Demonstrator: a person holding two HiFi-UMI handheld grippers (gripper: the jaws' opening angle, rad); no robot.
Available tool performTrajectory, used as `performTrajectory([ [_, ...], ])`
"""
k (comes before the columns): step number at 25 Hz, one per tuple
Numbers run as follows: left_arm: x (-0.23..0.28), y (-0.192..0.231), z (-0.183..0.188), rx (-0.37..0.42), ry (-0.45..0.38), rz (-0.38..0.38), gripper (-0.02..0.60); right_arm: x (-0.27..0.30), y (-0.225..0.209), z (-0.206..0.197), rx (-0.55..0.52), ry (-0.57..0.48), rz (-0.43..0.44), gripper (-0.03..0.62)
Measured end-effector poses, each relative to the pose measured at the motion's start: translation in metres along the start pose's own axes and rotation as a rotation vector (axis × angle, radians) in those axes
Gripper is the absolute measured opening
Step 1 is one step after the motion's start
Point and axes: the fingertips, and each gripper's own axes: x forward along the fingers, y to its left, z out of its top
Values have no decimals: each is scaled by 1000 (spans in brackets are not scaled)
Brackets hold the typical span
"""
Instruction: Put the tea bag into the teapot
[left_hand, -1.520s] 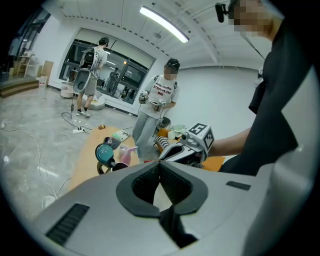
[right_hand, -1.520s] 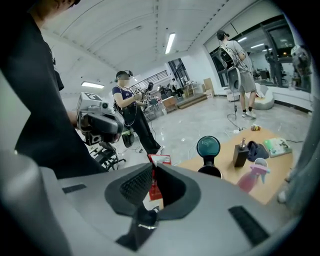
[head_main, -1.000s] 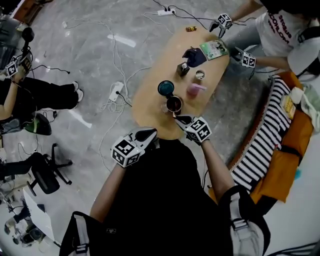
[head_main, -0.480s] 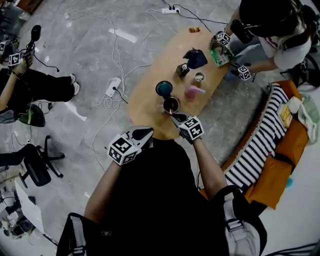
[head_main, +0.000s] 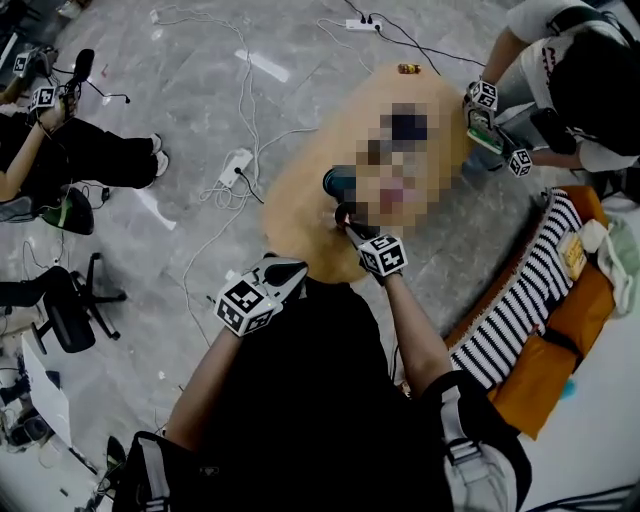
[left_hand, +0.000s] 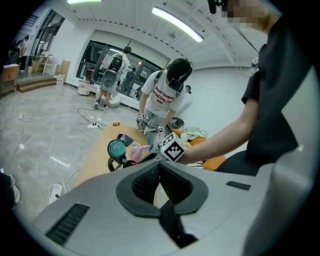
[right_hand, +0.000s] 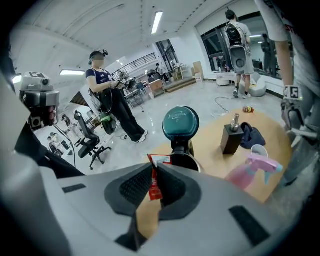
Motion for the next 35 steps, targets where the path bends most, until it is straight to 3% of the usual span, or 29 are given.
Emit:
performTrajectory([
  [5,-2,6,-2,-11,-7,23,11,9,-11,2,-54,8,-37,43],
  [20,-3,0,-6,-14,-15,21,11,0,-10,8,-48,-19,-83,54],
  [23,-1,-2,-4,-5,-17,6,11,-10,0,7,-41,-29,-54,8],
  [35,18,-18,14,70,-19,-103,11,-88,63,25,-76,-135,9,6],
])
